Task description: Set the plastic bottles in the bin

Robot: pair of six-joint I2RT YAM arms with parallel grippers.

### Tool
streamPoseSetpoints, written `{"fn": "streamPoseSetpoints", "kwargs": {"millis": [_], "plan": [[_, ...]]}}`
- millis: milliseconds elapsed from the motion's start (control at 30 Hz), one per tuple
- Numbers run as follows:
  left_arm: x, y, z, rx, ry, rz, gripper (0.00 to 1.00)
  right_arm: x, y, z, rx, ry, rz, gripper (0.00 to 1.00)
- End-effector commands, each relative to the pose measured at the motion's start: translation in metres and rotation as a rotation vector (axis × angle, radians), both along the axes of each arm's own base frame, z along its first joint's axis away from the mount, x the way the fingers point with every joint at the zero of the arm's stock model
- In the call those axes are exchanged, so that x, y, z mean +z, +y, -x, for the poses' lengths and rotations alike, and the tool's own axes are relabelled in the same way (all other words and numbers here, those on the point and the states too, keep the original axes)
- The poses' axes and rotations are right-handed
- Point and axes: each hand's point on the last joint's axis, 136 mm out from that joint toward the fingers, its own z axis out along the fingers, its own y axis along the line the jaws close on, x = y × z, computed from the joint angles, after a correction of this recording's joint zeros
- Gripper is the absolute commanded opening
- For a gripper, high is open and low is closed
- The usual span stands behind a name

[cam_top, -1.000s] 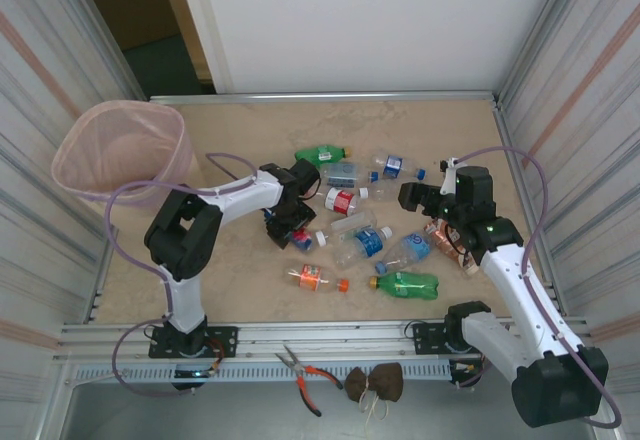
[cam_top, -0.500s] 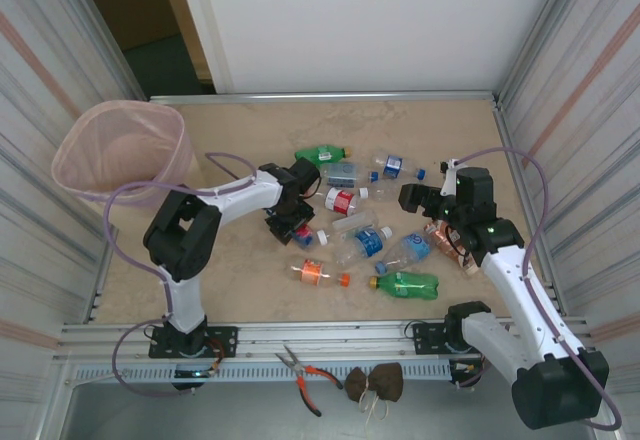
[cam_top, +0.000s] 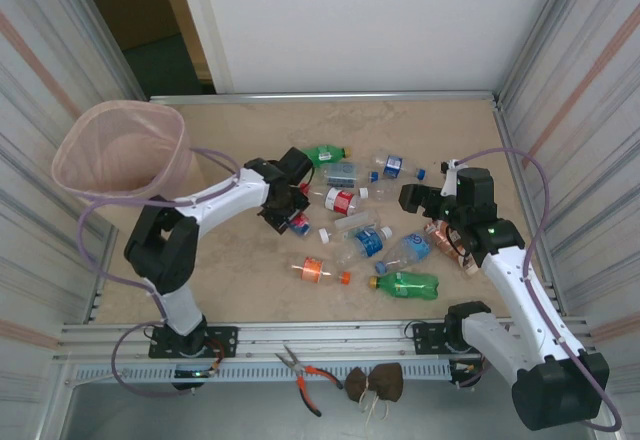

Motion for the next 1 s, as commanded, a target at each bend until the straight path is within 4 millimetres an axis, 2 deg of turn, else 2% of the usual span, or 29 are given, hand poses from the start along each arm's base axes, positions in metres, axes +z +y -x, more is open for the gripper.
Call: {"fn": "streamPoseSetpoints", "kwargs": {"millis": [0,167,433,700,967], "plan": [[0.034,0.014,-0.012,-0.049,-0.119,-0.040,0.56,0.018,-0.001,-0.004,0.006,-0.042,0.008,0.99],[0.075,0.015,-0.030,-0.156,-0.315,-0.037,0.56,0.019,0.000,-0.004,0.009,-0.041,0.007,0.99],[0.148,0.042,-0.043,-0.354,-0.576,-0.139,0.53,0.023,0.000,-0.004,0.010,-0.050,0.006,0.99],[0.234,0.070,-0.039,-0.590,-0.825,-0.244,0.49,0.026,0.000,-0.005,0.010,-0.055,0.005,0.99],[0.291,0.097,-0.029,-0.808,-0.873,-0.512,0.45,0.027,0.001,-0.007,0.010,-0.058,0.002,0.99]]}}
